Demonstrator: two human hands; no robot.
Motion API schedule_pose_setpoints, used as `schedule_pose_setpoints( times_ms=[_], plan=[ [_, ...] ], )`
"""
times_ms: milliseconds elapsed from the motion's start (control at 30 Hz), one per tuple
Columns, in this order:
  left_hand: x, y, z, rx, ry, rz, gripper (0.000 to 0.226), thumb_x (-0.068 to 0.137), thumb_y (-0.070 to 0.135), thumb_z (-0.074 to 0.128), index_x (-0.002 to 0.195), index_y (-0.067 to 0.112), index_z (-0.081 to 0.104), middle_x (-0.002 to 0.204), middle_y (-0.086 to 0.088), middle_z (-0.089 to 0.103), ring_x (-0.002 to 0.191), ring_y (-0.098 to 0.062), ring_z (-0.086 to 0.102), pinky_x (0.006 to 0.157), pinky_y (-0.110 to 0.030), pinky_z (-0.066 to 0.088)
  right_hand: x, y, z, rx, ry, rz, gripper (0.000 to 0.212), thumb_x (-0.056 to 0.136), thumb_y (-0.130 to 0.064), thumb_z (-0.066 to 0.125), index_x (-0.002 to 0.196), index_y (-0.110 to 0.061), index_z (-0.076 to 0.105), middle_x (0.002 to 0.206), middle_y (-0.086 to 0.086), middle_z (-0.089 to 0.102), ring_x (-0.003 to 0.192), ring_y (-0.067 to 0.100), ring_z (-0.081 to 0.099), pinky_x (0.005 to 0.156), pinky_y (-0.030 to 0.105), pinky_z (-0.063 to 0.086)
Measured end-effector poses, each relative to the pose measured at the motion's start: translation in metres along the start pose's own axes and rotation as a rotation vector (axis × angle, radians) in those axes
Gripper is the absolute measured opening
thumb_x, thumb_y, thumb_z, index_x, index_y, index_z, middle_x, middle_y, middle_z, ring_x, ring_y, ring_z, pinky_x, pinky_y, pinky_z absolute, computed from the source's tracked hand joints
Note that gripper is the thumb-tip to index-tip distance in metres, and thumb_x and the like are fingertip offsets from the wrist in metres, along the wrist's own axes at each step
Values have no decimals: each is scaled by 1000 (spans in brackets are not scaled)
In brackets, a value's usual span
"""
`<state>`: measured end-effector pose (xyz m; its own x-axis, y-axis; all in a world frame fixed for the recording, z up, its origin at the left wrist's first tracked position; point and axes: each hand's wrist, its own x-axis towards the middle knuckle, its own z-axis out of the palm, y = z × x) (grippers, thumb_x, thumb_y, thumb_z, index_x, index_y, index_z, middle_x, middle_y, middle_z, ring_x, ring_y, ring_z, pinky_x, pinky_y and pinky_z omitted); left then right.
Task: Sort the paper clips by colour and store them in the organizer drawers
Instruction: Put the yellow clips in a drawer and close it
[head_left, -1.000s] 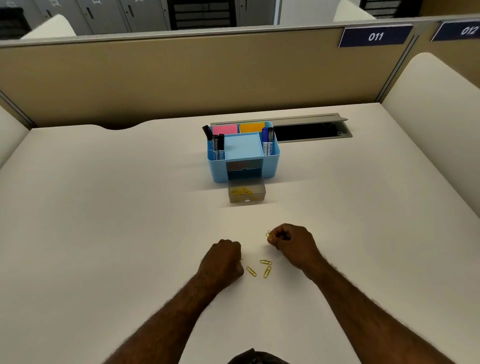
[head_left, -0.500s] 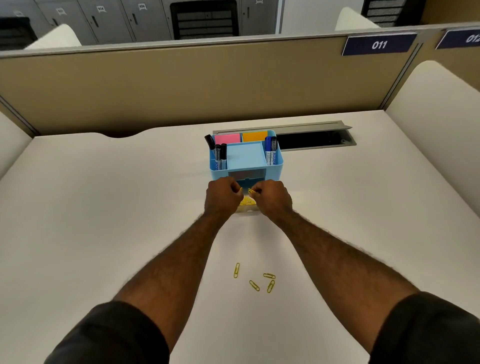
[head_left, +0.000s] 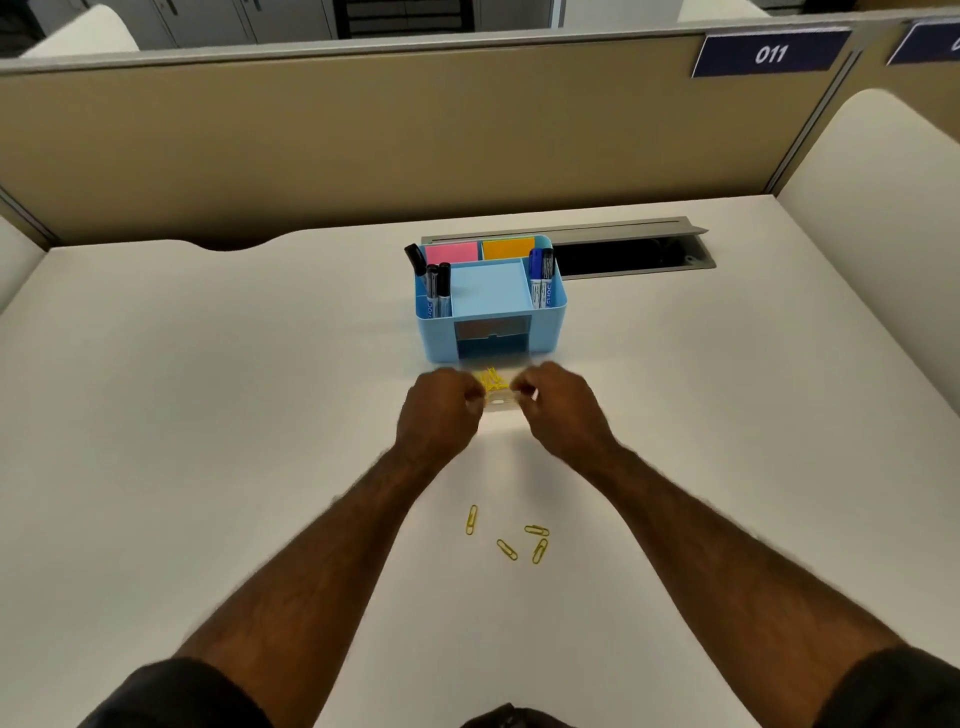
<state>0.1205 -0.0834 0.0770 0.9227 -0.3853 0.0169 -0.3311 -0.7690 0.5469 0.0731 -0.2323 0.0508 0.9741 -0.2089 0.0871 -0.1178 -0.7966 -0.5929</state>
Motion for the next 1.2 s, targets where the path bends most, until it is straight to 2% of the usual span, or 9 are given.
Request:
schedule_pose_setpoints(
  times_ms=[133, 233, 333, 433, 600, 767, 967, 1100, 1200],
  plan=[
    [-52, -24, 15, 142, -233, -94, 26, 84, 31, 66, 106, 18, 68, 110, -3, 66, 103, -21, 59, 87, -33, 47, -57, 17, -6, -141, -306, -3, 18, 90, -24, 57, 107, -20, 63, 107, 1, 60, 97, 18, 56, 81, 27, 42],
    [-85, -38, 35, 147, -287, -184, 34, 81, 39, 67, 108, 18, 64, 113, -4, 60, 107, -23, 55, 87, -32, 44, -91, 27, -7, -185, -422, 8, 25, 88, -28, 60, 112, -20, 60, 112, 2, 58, 105, 19, 53, 87, 29, 42],
    [-103, -42, 49, 85, -229, -228, 41, 79, 43, 68, 109, 16, 62, 106, -1, 59, 104, -22, 57, 79, -28, 42, -113, 31, -2, -150, -445, 5, 35, 83, -28, 67, 116, -19, 57, 115, 1, 56, 108, 18, 51, 91, 29, 41],
    [-114, -41, 54, 51, -231, -121, 38, 82, 43, 64, 109, 17, 64, 98, 4, 55, 100, -18, 57, 74, -20, 35, -124, 30, 6, -99, -436, 3, 40, 79, -28, 71, 116, -20, 56, 114, 0, 54, 106, 17, 51, 89, 28, 40],
    [-132, -33, 60, 73, -317, 82, 40, 86, 40, 60, 121, 20, 61, 116, 3, 51, 105, -14, 52, 86, -20, 40, -129, 25, 13, -92, -389, -26, 24, 84, -25, 65, 107, -20, 60, 108, -1, 56, 101, 16, 52, 86, 31, 44],
    [-138, -31, 65, 43, -257, 121, 24, 91, 28, 55, 109, 17, 66, 107, 0, 58, 92, -13, 56, 79, -20, 46, -130, 20, 15, -124, -386, -18, 9, 88, -24, 59, 95, -18, 61, 101, 0, 57, 92, 17, 53, 77, 30, 44],
    [-138, -37, 63, 18, -200, 140, 32, 93, 20, 50, 124, 20, 57, 113, 1, 56, 100, -13, 55, 83, -15, 40, -129, 15, 18, -206, -421, -8, 9, 90, -24, 56, 96, -17, 57, 105, 1, 55, 93, 18, 52, 75, 32, 44],
    [-133, -42, 60, 19, -208, 130, 25, 91, 19, 55, 114, 19, 64, 109, 1, 55, 97, -15, 56, 82, -21, 46, -129, 15, 19, -324, -457, -28, 14, 90, -21, 55, 102, -15, 53, 111, 4, 52, 100, 21, 51, 75, 36, 48],
    [-127, -40, 57, 117, -296, 192, 16, 90, 17, 54, 103, 17, 64, 107, -2, 55, 97, -18, 54, 81, -30, 49, -127, 12, 22, -397, -499, -44, 20, 91, -19, 53, 109, -10, 51, 115, 8, 51, 104, 25, 50, 77, 37, 47]
  ],
)
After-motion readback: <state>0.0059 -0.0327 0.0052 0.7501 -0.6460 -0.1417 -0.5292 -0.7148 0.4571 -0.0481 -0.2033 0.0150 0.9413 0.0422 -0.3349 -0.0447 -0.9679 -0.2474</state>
